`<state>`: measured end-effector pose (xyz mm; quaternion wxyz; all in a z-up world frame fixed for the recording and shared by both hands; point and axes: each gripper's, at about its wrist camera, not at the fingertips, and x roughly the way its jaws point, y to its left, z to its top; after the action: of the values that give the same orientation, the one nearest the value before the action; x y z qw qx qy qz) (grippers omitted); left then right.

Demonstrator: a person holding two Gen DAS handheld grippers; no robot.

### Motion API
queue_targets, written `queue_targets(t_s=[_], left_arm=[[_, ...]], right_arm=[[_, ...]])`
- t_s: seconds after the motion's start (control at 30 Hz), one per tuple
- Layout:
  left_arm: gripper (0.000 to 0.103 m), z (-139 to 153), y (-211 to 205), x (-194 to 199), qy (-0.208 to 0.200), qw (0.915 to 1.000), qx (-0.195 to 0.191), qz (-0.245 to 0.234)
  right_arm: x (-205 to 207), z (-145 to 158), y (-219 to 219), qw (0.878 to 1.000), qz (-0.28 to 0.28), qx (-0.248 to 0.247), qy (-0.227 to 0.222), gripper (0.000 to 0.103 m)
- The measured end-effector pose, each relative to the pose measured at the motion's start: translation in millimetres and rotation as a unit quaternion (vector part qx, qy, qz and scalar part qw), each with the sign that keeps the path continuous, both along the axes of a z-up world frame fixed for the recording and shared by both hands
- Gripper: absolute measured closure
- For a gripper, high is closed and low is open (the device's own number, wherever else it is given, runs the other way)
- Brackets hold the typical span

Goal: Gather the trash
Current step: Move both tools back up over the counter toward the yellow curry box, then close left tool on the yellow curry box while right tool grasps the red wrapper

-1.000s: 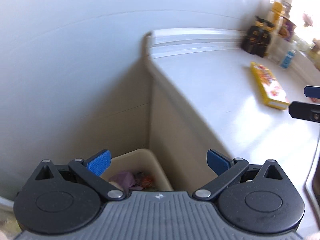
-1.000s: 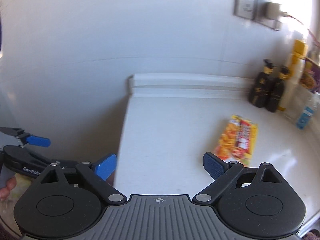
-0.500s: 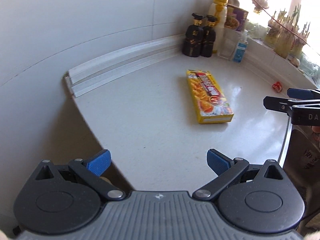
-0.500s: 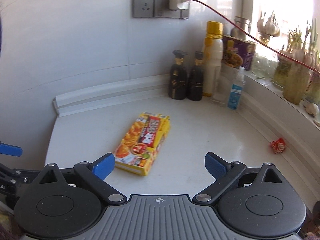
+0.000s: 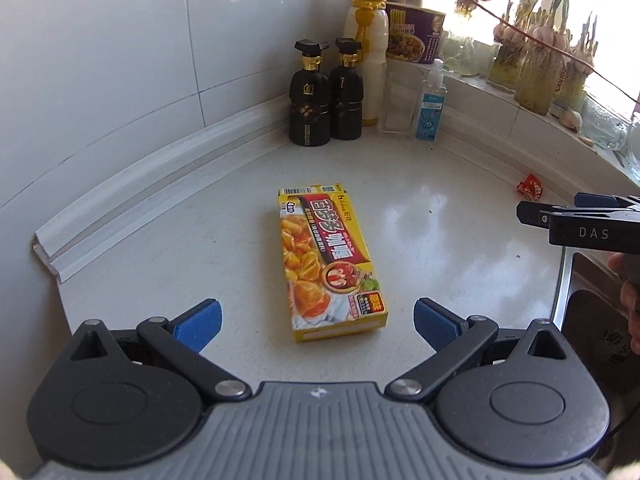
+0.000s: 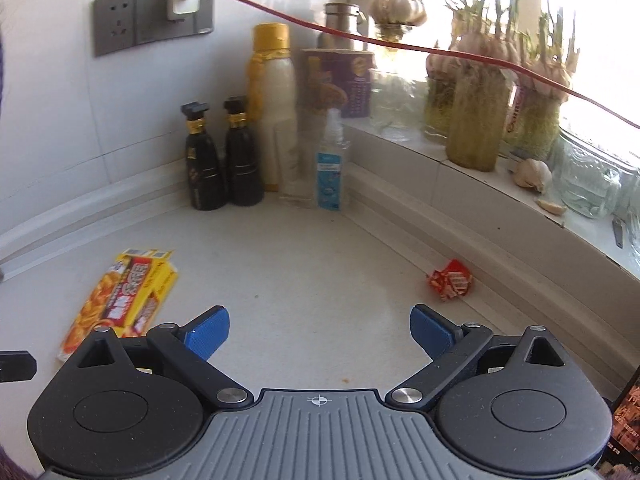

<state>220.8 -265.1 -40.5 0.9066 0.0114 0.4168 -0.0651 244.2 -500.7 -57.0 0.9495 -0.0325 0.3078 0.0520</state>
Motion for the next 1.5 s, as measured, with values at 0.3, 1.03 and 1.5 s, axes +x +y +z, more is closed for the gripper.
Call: queue_targets(t_s=[0.3,1.03,1.5], left_arm=[[0.001,-21,-25,39,0.009,0.9998,-0.004,0.017],[0.029,-51,-25,70,0.022,0.9991,-0.009,0.035],[0.032,-50,-19,68,0.016,0.9988,-0.025,0.038]], right_arm=[[48,-22,-48,0.996,-0.088,0.013,0.009,0.005],[105,-69,-60,0.989,-0.143,-0.037,0.016,0.034],[105,-70,-69,0.989,-0.145,-0.025,0.002,0.079]])
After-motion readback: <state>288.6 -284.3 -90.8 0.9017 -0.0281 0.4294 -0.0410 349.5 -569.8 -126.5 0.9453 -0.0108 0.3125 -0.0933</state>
